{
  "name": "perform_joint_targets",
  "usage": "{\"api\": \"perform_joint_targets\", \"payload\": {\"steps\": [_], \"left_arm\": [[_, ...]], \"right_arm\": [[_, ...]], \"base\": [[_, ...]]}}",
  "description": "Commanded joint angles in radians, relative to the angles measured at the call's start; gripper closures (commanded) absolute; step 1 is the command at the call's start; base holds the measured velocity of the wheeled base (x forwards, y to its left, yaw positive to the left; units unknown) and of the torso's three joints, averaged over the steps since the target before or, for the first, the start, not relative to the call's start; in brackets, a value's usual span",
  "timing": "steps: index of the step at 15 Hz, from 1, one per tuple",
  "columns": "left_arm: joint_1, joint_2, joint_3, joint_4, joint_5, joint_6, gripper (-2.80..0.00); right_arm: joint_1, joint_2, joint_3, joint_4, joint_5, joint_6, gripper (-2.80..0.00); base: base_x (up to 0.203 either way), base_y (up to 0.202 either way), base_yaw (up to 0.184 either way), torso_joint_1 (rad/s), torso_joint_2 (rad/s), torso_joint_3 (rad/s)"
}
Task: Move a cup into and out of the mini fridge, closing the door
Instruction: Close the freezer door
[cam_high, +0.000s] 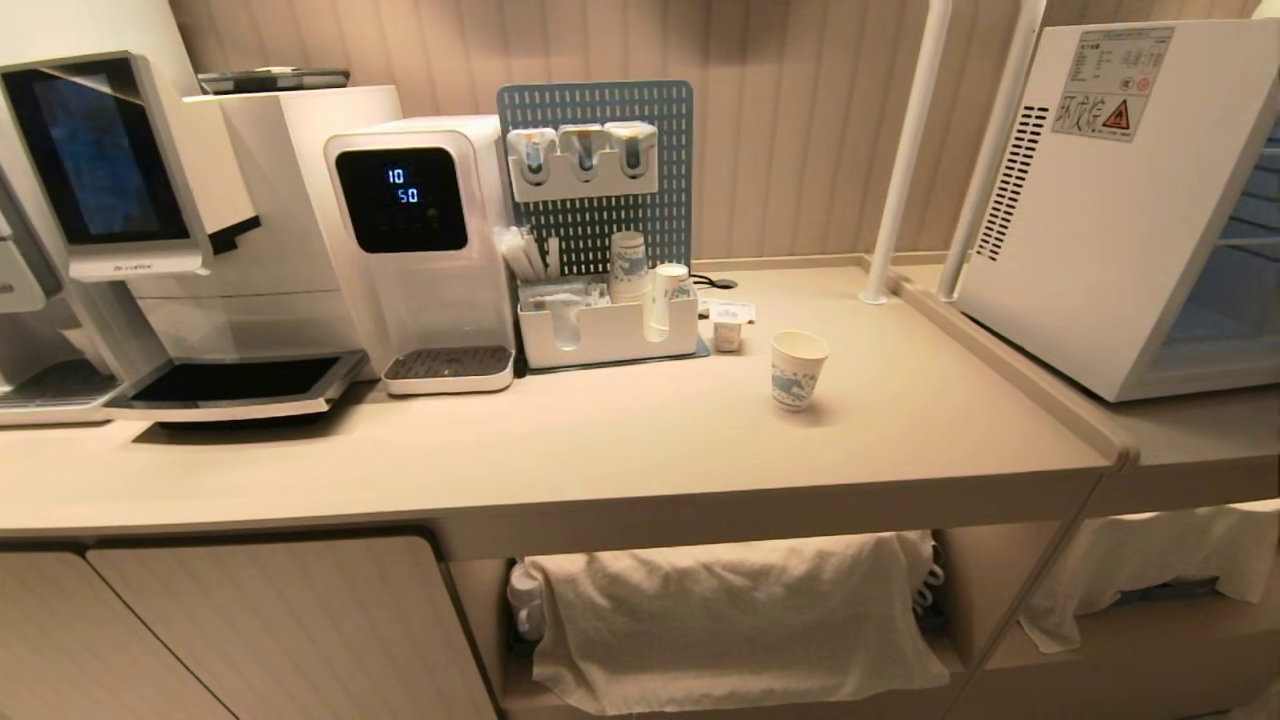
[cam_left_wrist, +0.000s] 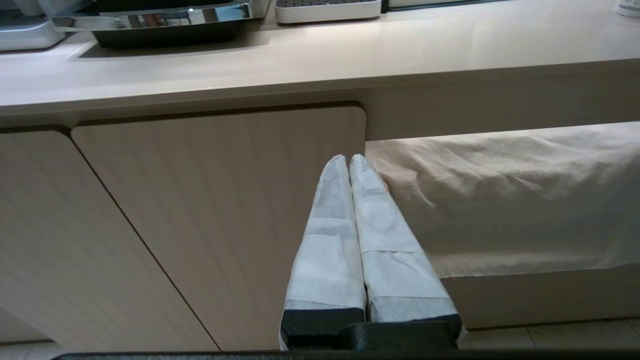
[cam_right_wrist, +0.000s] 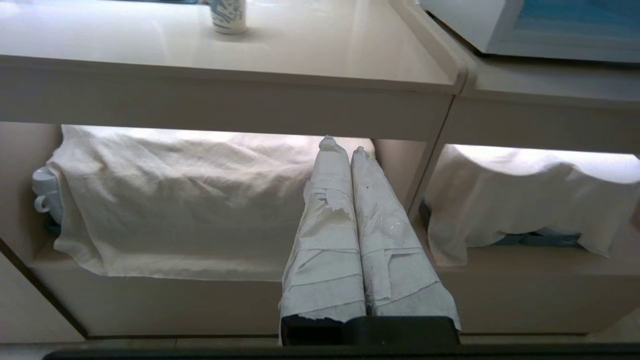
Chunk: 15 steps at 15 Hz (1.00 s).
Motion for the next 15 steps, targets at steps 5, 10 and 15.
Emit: {"api": "perform_joint_targets", "payload": {"steps": [5, 10, 15], "left_arm": [[0.000, 0.002, 0.000, 0.000, 0.000, -0.001, 0.00], [0.000, 0.002, 0.000, 0.000, 0.000, -0.001, 0.00], [0.000, 0.002, 0.000, 0.000, 0.000, -0.001, 0.00]], "right_arm": [[0.001, 0.002, 0.018, 0.001, 0.000, -0.001, 0.00], [0.001, 0.002, 0.018, 0.001, 0.000, 0.000, 0.00], [0.001, 0.002, 0.018, 0.001, 0.000, 0.000, 0.00]], "base": [[0.000, -0.193, 0.000, 0.001, 0.00, 0.001], [0.000, -0.193, 0.000, 0.002, 0.00, 0.006], [0.000, -0.194, 0.000, 0.003, 0.00, 0.001]]}}
